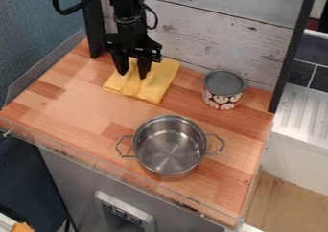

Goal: Put the brush to the stronghold

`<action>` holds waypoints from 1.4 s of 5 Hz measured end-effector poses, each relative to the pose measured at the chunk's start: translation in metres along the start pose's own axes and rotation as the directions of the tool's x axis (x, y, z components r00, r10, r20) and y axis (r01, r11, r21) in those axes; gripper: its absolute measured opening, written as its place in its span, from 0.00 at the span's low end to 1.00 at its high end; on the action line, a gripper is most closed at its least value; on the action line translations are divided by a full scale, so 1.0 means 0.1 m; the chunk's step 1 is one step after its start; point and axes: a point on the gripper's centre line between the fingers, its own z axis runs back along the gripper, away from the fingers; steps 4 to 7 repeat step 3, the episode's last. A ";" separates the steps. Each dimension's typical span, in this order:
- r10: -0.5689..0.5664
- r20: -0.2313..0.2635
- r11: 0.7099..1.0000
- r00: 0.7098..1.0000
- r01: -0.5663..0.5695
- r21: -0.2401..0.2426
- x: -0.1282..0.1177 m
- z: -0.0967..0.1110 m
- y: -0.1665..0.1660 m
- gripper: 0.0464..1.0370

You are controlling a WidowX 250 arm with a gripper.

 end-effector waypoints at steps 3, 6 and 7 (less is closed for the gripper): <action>-0.011 -0.026 0.999 1.000 0.011 -0.032 -0.14 0.24 -0.04 0.96; -0.011 -0.026 0.999 1.000 0.011 -0.032 -0.14 0.24 -0.04 0.96; -0.011 -0.026 0.999 1.000 0.011 -0.032 -0.14 0.24 -0.04 0.96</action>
